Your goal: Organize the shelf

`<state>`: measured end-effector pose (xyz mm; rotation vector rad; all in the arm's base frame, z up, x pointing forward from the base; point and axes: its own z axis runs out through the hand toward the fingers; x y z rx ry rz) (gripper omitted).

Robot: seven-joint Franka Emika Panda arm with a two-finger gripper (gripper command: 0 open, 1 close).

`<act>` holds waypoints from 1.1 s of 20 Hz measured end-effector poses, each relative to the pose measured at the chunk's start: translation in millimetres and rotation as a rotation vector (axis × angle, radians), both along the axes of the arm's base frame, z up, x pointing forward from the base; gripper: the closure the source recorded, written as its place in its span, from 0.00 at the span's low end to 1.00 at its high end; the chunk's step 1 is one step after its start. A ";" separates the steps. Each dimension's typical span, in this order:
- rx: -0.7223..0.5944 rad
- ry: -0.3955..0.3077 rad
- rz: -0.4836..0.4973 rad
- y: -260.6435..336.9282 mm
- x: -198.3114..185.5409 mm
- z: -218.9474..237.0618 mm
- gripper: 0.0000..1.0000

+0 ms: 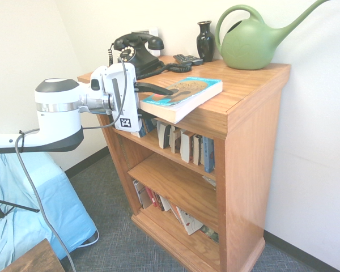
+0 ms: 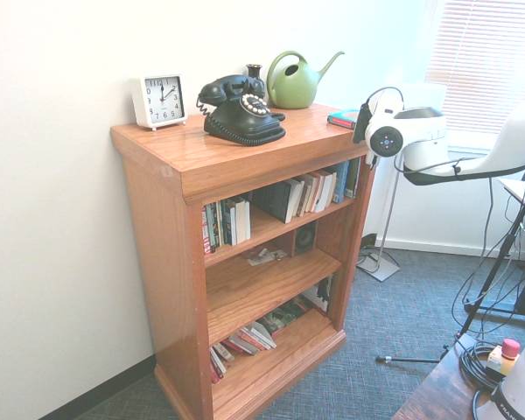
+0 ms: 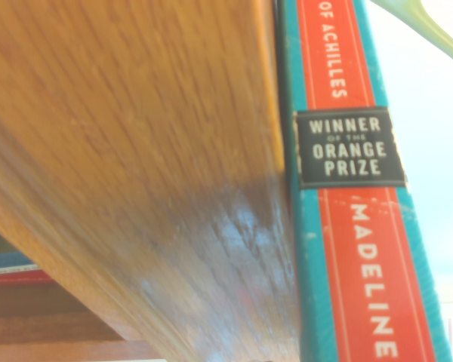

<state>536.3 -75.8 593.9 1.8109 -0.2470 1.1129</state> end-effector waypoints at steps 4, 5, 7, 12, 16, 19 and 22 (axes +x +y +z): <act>0.000 0.000 -0.003 -0.8 0.0 0.0 1.00; 0.001 0.000 -0.004 -1.4 -0.1 -0.2 1.00; 0.001 0.001 -0.007 -3.2 -0.1 -0.8 1.00; 0.002 0.002 -0.013 -6.8 -0.2 -1.5 1.00; 0.017 -0.012 -0.018 -8.7 -1.6 0.5 1.00; 0.066 -0.058 -0.038 -12.1 -11.4 17.3 1.00; 0.134 -0.131 -0.062 -12.9 -37.0 49.7 1.00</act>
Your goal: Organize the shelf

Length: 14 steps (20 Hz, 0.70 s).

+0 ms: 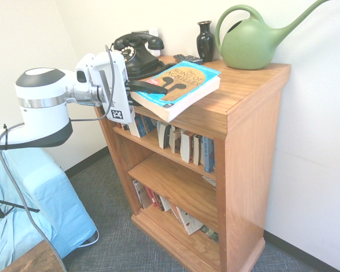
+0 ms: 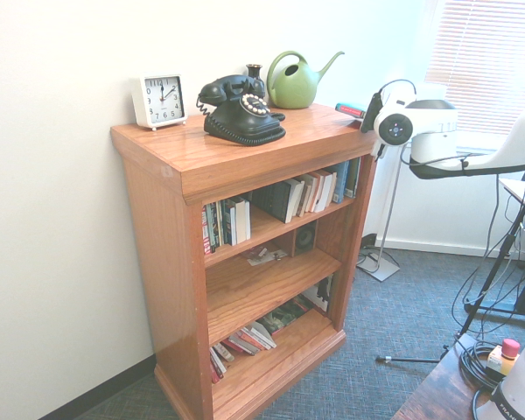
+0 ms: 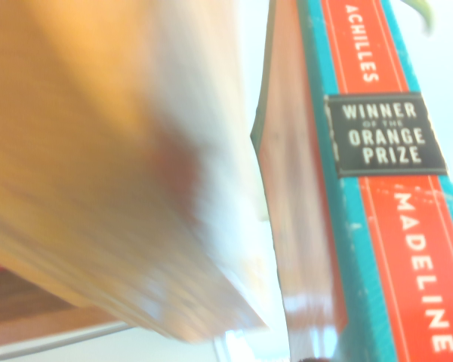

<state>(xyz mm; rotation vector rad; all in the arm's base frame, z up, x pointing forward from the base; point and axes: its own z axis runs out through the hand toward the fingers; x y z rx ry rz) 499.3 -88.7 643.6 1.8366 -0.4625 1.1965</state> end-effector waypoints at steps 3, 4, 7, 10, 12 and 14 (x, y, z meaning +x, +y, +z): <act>0.098 -0.060 -0.025 -4.1 -43.3 20.6 1.00; 0.137 -0.073 -0.033 -6.6 -58.2 21.9 1.00; 0.262 -0.102 -0.033 -7.0 -105.1 15.6 1.00; 0.367 -0.097 -0.004 11.8 -143.0 -3.2 1.00; 0.437 -0.070 0.034 36.0 -159.6 -23.2 1.00; 0.502 -0.033 0.071 63.1 -169.9 -45.7 1.00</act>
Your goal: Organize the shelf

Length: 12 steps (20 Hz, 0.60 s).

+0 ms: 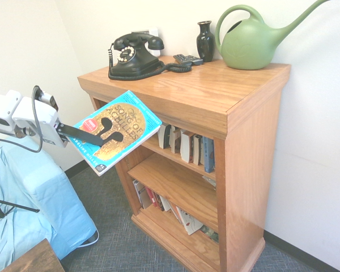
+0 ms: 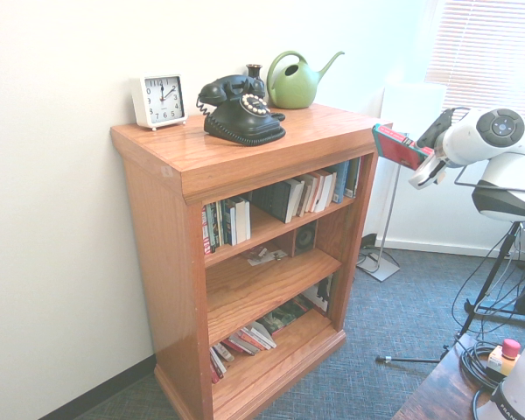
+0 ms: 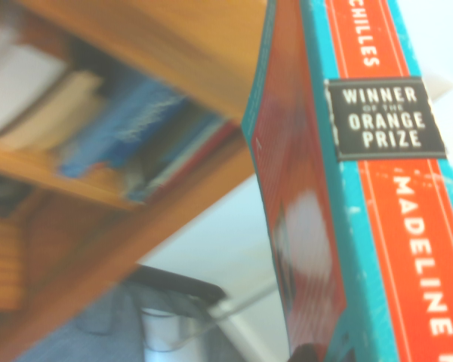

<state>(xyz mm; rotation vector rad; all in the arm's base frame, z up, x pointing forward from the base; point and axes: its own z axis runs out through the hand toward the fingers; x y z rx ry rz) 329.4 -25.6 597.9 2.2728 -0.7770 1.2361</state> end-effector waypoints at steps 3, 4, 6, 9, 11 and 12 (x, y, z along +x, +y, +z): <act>0.065 0.039 0.044 33.8 -7.4 -25.1 1.00; 0.078 0.049 0.053 43.1 -8.3 -30.8 1.00; 0.105 0.066 0.069 59.0 -9.5 -40.5 1.00; 0.160 0.095 0.095 78.6 -9.0 -50.9 1.00; 0.204 0.124 0.115 89.8 -6.5 -57.6 1.00; 0.225 0.140 0.126 95.2 -4.7 -61.6 1.00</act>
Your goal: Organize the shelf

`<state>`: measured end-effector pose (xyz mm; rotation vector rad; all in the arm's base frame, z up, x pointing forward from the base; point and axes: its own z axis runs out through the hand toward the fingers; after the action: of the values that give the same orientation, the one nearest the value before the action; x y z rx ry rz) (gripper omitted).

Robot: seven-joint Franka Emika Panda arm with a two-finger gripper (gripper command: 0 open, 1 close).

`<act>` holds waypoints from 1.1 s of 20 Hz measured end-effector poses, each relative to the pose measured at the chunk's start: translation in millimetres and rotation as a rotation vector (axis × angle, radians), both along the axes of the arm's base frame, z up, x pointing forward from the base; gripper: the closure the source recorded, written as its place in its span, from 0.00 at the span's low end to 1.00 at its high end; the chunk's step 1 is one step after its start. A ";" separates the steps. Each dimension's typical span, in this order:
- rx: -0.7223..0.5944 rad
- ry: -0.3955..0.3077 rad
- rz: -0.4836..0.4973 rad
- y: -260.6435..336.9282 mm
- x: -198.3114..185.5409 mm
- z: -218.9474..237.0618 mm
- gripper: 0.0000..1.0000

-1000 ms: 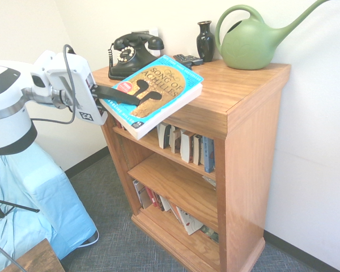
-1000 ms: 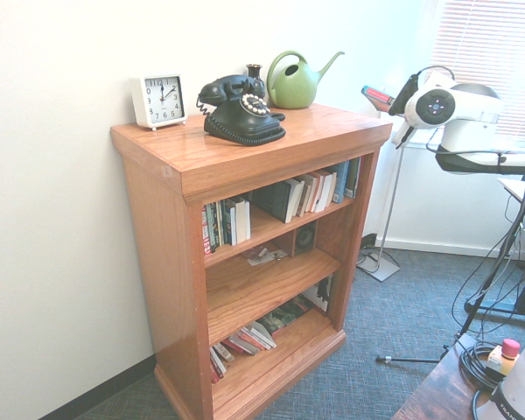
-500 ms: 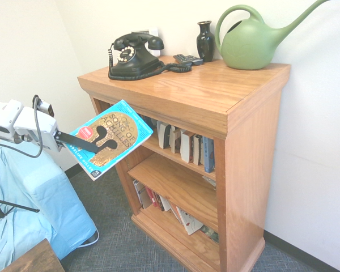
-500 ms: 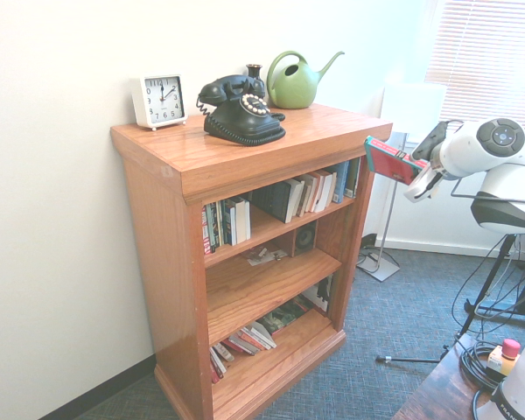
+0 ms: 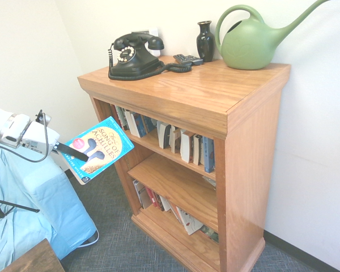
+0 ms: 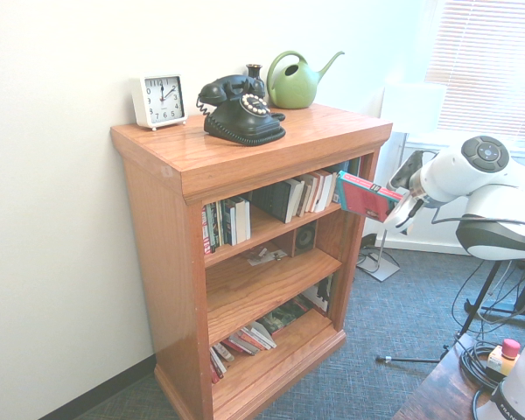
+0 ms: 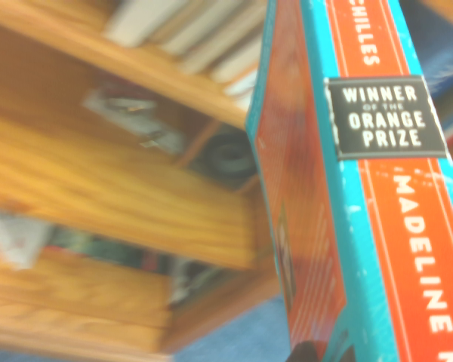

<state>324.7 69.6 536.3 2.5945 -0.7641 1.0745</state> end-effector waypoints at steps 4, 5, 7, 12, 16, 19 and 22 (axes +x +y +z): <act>0.077 0.056 0.036 19.2 8.1 -14.4 1.00; 0.099 0.066 0.044 22.1 11.3 -16.0 1.00; 0.136 0.082 0.055 23.2 19.5 -17.6 1.00; 0.186 0.103 0.063 18.2 46.4 -27.5 1.00; 0.196 0.102 0.108 37.4 72.8 -45.3 1.00; 0.206 0.098 0.124 48.1 97.9 -51.7 1.00; 0.206 0.073 0.138 53.5 124.5 -51.5 1.00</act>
<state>449.2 123.1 484.8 2.8804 -0.7220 0.9778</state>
